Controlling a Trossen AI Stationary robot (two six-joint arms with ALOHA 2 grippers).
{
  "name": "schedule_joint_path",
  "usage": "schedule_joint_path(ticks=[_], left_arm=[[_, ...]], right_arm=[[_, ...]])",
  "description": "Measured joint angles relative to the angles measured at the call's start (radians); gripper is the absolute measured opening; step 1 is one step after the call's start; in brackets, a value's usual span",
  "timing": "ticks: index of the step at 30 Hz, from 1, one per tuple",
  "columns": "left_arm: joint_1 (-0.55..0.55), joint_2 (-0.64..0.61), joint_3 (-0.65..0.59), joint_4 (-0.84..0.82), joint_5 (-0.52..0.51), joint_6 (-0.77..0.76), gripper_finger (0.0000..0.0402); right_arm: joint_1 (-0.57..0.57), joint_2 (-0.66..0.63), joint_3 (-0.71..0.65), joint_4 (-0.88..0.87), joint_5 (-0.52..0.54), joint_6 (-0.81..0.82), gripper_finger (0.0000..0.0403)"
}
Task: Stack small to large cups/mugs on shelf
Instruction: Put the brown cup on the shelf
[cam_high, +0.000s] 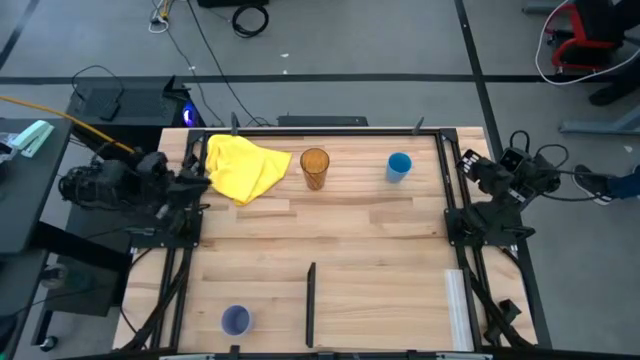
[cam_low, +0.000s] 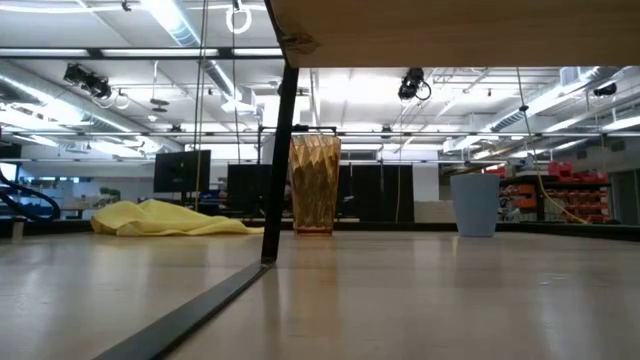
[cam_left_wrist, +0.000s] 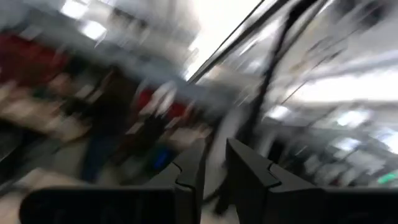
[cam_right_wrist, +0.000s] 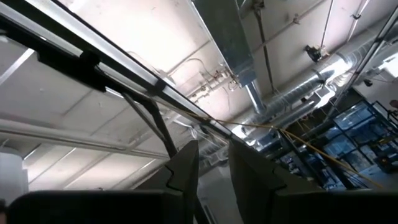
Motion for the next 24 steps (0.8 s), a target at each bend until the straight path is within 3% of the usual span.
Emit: schedule_joint_path(ticks=[7,13,18,24], left_arm=[[0.0,0.203,0.274,-0.519,-0.18,-0.078,0.0074],[0.019,0.383,0.489,-0.96,-0.356,-0.238,0.0076],[0.126,0.507,0.59,-1.138,-0.354,-0.318,0.0073],[0.31,0.617,0.652,-1.17,-0.245,-0.32,0.0083]], right_arm=[[0.0,0.0,0.001,-0.007,0.0,0.0,0.0096],[0.0,0.0,0.001,-0.023,0.0,0.0,0.0096],[0.0,0.008,0.001,-0.032,0.009,0.0,0.0096],[0.0,0.046,0.001,-0.032,0.048,0.0,0.0096]])
